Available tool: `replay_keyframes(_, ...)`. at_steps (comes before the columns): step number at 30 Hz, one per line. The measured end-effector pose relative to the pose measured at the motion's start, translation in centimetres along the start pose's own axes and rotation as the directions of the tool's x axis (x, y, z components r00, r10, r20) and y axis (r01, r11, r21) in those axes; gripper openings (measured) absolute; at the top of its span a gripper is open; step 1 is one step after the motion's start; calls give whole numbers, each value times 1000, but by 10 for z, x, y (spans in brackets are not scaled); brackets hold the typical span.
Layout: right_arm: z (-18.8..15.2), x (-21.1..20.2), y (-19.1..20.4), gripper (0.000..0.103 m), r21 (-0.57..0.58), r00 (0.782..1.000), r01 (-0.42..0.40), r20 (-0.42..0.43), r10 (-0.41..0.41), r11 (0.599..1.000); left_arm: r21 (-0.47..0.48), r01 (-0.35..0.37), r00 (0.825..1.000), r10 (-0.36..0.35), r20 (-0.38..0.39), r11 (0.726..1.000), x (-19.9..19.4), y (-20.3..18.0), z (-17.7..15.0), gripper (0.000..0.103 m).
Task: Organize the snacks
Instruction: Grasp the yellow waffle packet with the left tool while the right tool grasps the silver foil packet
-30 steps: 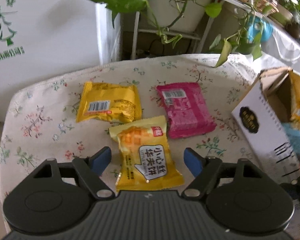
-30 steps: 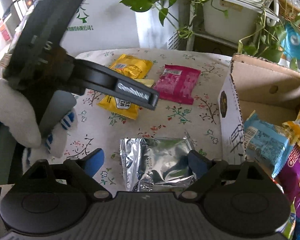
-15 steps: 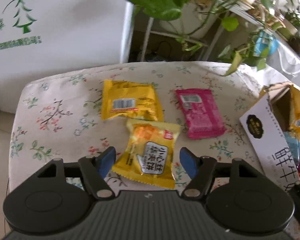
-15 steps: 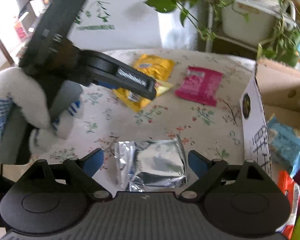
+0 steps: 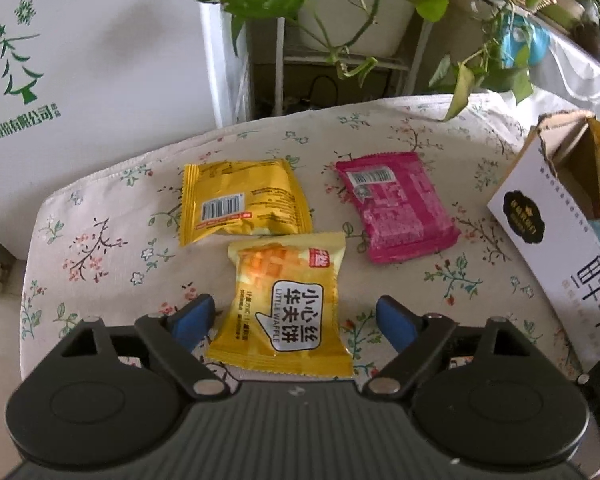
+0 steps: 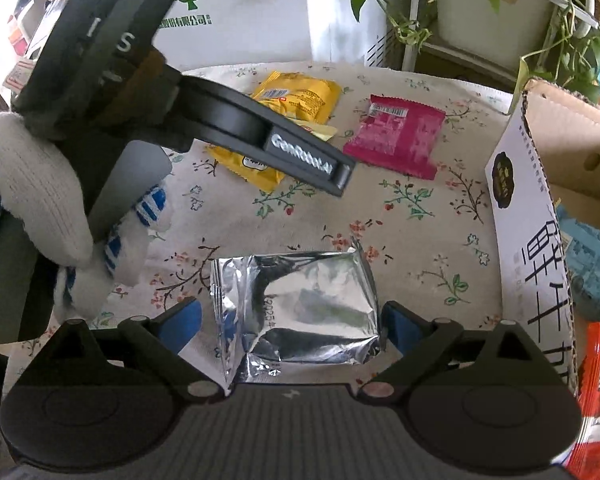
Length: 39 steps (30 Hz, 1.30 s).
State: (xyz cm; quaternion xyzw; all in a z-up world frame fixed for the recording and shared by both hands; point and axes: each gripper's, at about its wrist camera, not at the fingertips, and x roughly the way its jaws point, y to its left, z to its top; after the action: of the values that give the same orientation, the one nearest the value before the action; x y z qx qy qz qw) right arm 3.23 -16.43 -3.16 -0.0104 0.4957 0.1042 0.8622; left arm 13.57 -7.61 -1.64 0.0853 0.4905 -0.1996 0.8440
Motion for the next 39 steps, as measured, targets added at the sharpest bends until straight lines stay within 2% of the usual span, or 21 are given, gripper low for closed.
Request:
replay_keyframes(3,1,2,1,100,-10,1000,12,-2,-12,1000,-7,-4,1000,4,5,1000,0,0,0,85)
replay_keyframes(6,0,2,1,99,-23,1000,27,-2,-27,999,-6,-7,1000,7,14,1000,-3,-1,-1,75)
replay_keyframes(9,-1,0,2,94,-44,999,37,2,-37,998,-9,-13,1000,13,22,1000,-5,2,-1,66)
replay_keyframes(11,-1,-3,3,87,-56,999,34,5,-33,998,-13,-24,999,25,25,1000,-6,6,-1,55)
replay_keyframes(14,-1,-5,1,84,-49,1000,22,6,-22,999,-25,-23,1000,23,20,999,-8,9,0,50)
replay_keyframes(19,1,-13,-1,82,-40,1000,0,13,0,999,-39,-26,999,27,22,999,-13,11,-1,49)
replay_keyframes(39,22,-59,-19,82,26,988,1,152,-5,1000,-83,-34,996,41,77,996,-46,16,-7,49)
